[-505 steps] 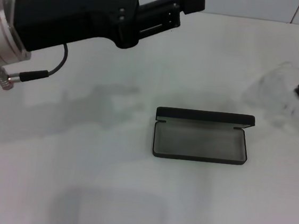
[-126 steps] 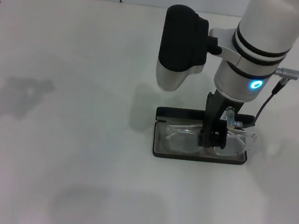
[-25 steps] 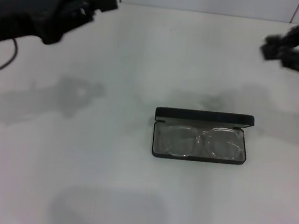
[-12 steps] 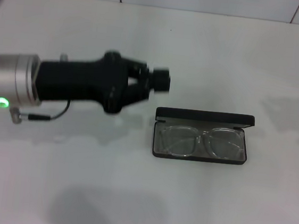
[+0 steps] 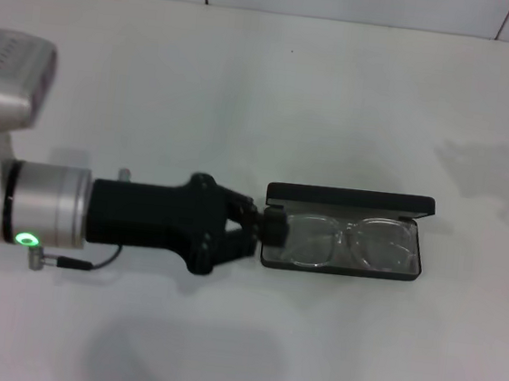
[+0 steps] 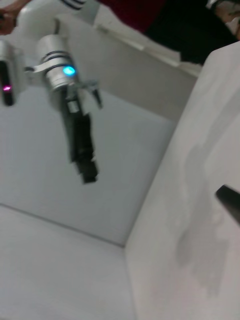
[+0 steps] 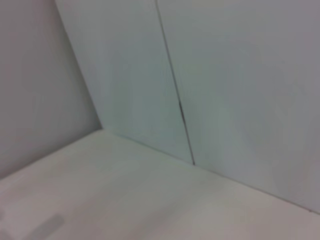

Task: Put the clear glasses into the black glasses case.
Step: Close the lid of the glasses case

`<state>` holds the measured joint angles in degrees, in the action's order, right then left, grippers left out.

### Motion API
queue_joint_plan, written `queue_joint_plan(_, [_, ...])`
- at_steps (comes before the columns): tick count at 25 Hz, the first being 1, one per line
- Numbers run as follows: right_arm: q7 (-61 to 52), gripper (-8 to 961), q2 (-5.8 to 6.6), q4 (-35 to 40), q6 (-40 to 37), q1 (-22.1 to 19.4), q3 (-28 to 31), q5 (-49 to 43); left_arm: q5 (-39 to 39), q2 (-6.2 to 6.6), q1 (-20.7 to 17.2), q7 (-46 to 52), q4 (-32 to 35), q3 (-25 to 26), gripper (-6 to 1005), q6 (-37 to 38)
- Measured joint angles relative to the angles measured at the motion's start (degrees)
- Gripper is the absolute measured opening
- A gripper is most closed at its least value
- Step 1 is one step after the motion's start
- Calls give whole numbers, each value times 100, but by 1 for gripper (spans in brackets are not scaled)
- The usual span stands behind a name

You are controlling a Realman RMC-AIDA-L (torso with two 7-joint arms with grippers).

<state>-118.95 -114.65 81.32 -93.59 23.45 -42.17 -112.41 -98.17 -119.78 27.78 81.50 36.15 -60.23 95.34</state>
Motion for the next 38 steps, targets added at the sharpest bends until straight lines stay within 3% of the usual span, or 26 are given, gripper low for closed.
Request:
queue_joint_plan(3, [36, 126, -44, -82, 128, 152, 8, -167, 22, -17, 15, -14, -76, -393, 115, -213])
queue_joint_plan(8, [168, 126, -17, -441, 295, 301, 38, -151, 318, -54, 150, -125, -349, -1218, 116, -977])
queue_joint_plan(17, [487, 126, -58, -717, 397, 191, 338, 51, 1234, -58, 221, -363, -451, -2700, 117, -2352])
queue_joint_plan(26, [930, 126, 31, -1319, 330, -1, 658, 895, 1365, -70, 237, -341, -446, -3062, 118, -2654])
queue_joint_plan(38, [1012, 126, 28, -1368, 296, -57, 666, 1003, 1792, -73, 229, -411, -392, -3901, 119, -3501])
